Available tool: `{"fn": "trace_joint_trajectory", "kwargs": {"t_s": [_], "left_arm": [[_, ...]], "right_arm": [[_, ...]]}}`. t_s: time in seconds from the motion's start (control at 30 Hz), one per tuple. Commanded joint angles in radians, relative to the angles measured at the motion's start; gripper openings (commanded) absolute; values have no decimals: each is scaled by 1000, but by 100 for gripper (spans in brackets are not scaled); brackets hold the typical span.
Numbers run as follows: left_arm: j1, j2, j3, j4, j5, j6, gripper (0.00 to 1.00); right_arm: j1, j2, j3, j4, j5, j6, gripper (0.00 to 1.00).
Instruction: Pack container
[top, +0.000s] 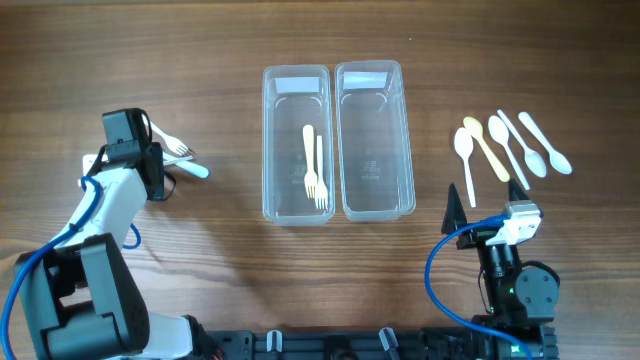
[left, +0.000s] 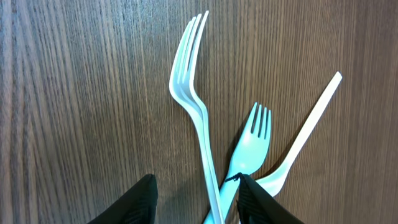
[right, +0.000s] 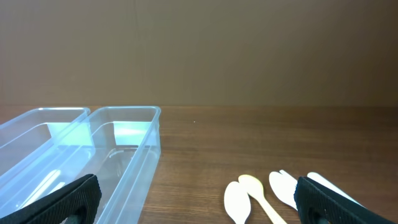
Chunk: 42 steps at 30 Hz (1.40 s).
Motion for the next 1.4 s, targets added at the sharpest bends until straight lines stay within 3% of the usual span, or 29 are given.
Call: {"fn": "trace_joint_trajectory", "kwargs": {"t_s": [0.0,0.83,1.1,1.37], "left_arm": [[5,13,6,11,-18,-17,43],[5,161,6,98,-17,-25,43],[5,163,6,108,-18,-25,32],[5,163,6,96,-17,-24,15]], "right_arm": [[-2,-1,-2,6,-4,-5,100],[-2,-1,-2,6,-4,-5,100],[-2,-1,-2,6,-4,-5,100],[-2,-1,-2,6,-4,-5,100]]}}
